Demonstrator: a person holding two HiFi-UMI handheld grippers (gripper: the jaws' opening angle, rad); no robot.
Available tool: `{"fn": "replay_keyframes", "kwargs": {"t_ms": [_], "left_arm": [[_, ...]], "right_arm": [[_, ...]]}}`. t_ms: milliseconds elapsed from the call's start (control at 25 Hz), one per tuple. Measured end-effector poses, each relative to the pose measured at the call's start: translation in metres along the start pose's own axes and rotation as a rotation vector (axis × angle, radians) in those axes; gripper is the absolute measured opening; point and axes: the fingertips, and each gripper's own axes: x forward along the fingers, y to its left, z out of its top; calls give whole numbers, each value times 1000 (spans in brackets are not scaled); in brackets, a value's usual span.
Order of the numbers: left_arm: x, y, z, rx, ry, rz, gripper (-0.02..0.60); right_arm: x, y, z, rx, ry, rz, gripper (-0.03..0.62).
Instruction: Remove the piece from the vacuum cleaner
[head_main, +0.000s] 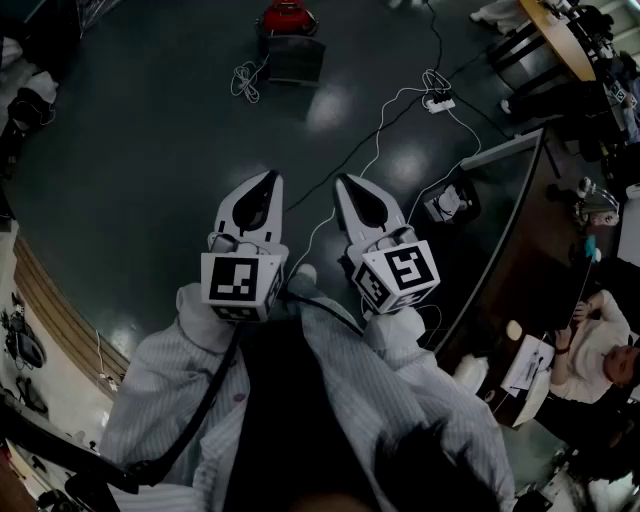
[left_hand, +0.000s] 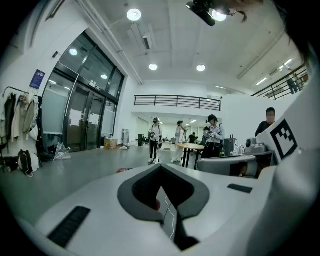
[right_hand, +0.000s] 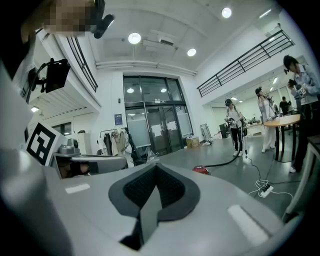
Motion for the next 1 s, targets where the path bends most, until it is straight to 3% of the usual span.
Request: {"fn": "replay_keyframes", "kwargs": {"t_ms": [760, 1000], "left_arm": [[60, 12, -21, 7, 48, 88, 5], [114, 53, -20, -2, 52, 87, 5]], "right_arm": [[22, -60, -15, 59, 19, 10, 2], [83, -95, -19, 90, 39, 15, 2]]}}
